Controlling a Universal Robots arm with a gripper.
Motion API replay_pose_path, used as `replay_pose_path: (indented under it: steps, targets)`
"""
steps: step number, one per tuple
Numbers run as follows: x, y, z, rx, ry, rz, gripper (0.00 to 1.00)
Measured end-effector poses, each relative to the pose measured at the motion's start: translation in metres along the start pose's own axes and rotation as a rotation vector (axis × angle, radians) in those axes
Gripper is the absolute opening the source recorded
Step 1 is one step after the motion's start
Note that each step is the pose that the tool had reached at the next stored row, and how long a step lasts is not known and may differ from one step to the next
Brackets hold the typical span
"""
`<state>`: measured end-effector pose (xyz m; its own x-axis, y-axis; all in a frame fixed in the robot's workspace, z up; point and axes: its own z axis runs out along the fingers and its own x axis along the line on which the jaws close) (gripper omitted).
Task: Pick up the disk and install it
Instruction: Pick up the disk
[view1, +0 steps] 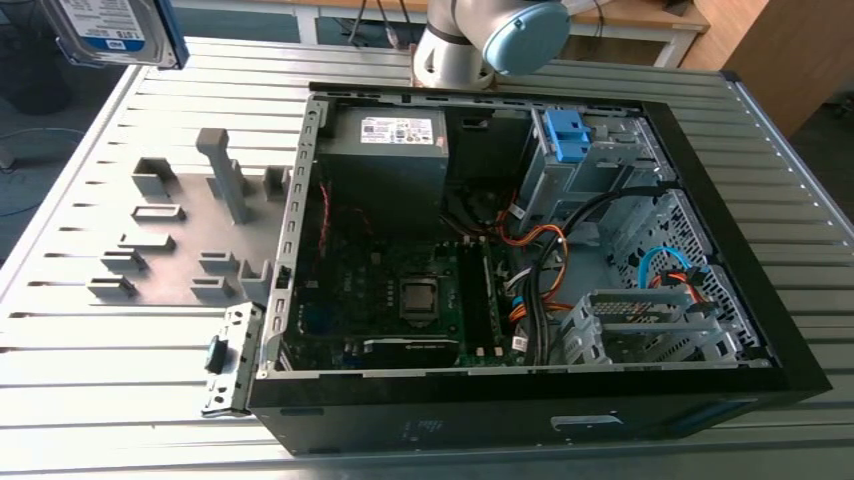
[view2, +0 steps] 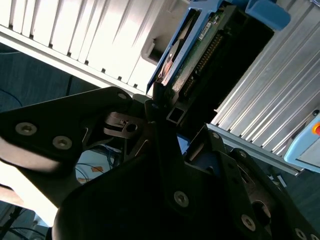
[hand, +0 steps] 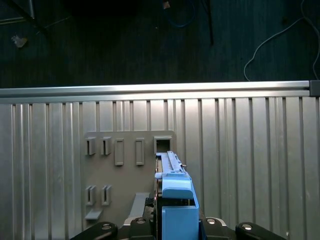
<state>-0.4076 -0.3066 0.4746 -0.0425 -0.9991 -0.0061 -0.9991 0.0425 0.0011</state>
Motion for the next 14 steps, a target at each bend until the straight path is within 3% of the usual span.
replay_pose_path:
  steps: [14]
  targets:
    - [-0.0001,0.0000,-0.0088,0.0000,0.0001,0.000,0.36]
